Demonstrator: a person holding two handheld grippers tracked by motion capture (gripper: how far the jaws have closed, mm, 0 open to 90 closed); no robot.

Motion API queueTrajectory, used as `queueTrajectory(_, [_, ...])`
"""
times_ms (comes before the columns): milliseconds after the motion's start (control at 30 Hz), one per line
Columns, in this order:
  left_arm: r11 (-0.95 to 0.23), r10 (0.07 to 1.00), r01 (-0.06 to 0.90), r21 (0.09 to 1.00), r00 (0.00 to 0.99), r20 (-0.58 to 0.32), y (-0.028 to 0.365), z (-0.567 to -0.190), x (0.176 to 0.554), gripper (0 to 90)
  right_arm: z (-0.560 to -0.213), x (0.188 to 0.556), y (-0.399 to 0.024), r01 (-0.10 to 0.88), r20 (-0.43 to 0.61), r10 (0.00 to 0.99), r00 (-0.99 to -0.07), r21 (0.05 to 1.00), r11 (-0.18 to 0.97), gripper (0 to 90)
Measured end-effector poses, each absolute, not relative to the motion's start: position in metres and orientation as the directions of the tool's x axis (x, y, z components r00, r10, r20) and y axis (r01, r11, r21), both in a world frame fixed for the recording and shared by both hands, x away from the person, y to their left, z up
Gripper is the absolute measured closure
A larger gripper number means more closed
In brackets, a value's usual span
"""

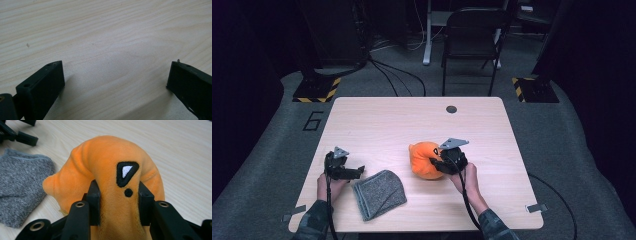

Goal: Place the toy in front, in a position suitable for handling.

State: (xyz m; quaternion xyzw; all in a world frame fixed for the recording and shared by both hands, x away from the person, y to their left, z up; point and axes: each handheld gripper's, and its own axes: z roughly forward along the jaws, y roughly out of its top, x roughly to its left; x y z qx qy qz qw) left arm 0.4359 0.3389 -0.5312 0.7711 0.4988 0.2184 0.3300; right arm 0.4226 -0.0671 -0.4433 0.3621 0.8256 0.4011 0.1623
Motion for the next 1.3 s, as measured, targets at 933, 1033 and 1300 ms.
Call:
queueTrajectory(933, [-0.286,0.913,0.625,0.726,0.408,0.009,0.339,-0.531,0.436,1.1,-0.425,0.428,-0.080,0.399,-0.030,0.730,-0.683,0.822,0.407,62.3])
queueTrajectory(1033, [-0.285,0.913,0.625,0.726,0.407,0.008,0.339,-0.531,0.436,1.2,-0.429,0.438,-0.079,0.398,-0.040,0.737,-0.674,0.821,0.408,62.2])
queueTrajectory(1300, [-0.286,0.913,0.625,0.726,0.408,0.008,0.339,-0.531,0.436,1.2,-0.440,0.463,-0.076,0.412,-0.043,0.755,-0.654,0.817,0.403,61.6])
